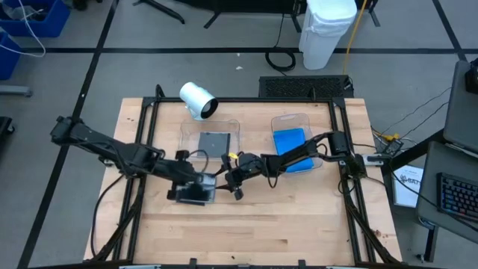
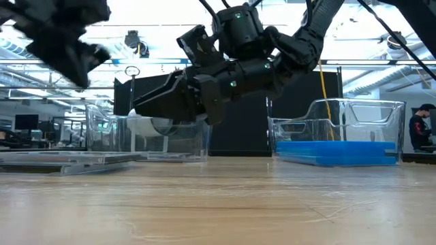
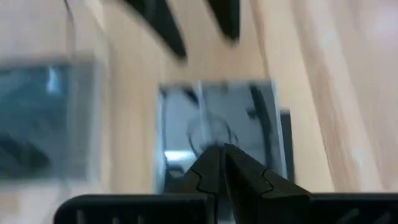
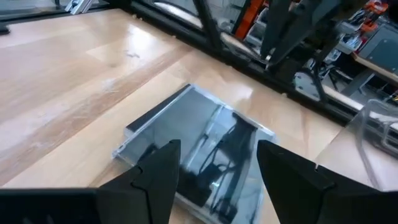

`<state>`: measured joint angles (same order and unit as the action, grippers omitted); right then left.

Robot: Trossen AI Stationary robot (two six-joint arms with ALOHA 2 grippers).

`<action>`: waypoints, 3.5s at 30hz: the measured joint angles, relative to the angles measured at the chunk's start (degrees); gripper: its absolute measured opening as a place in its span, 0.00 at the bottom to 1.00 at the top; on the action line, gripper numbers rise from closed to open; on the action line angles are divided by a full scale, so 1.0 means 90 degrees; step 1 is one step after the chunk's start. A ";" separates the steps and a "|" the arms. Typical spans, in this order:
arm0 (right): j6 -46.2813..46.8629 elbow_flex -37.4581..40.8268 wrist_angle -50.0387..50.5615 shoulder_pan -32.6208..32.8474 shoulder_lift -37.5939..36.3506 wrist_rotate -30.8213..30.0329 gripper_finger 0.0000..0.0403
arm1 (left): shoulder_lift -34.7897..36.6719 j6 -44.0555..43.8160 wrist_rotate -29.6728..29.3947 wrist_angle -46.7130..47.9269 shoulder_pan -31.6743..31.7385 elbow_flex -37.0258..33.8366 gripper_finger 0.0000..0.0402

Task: Pick & place jewel cases by type
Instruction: Put the bottom black cd case into the left transparent bin

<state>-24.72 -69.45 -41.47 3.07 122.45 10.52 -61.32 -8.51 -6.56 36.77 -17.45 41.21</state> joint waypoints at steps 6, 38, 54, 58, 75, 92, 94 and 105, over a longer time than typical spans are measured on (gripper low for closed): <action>0.0000 0.0082 0.0545 0.0189 0.0000 0.0002 0.51 | -0.0639 -0.0906 0.0081 0.0975 -0.0393 -0.0063 0.08; -0.1870 -0.0462 0.1491 0.0889 0.0477 -0.3512 0.51 | -0.1377 -0.3089 0.0894 0.1434 -0.1126 -0.0170 0.08; 0.0737 -0.0456 0.2893 0.0931 -0.0119 -0.1442 0.02 | -0.1397 -0.3524 -0.0001 0.1380 -0.1269 -0.0273 0.08; 0.1012 -0.0449 0.2614 0.0889 0.0158 -0.1493 0.00 | -0.1397 -0.3934 0.0158 0.1383 -0.1271 -0.0564 0.08; 0.1519 -0.0464 0.1799 0.0620 0.0486 -0.1478 0.00 | -0.1375 -0.4449 0.0705 0.0546 -0.1258 -0.1391 0.10; 0.2227 -0.0474 0.1056 0.0367 0.0959 -0.1176 0.00 | -0.1378 -0.4264 0.0611 -0.0262 -0.1235 -0.1440 0.59; 0.2308 -0.0509 0.0854 0.0333 0.1130 -0.1150 0.00 | -0.1383 -0.4231 0.0466 -0.0335 -0.1235 -0.1447 0.59; 0.1717 -0.0598 0.0221 0.0515 0.0926 -0.1216 0.00 | -0.1394 -0.3981 0.0089 -0.0478 -0.1237 -0.1452 0.60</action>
<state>-9.26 -74.83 -39.48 7.70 130.78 -0.43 -73.87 -44.34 -5.76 32.47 -28.58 28.14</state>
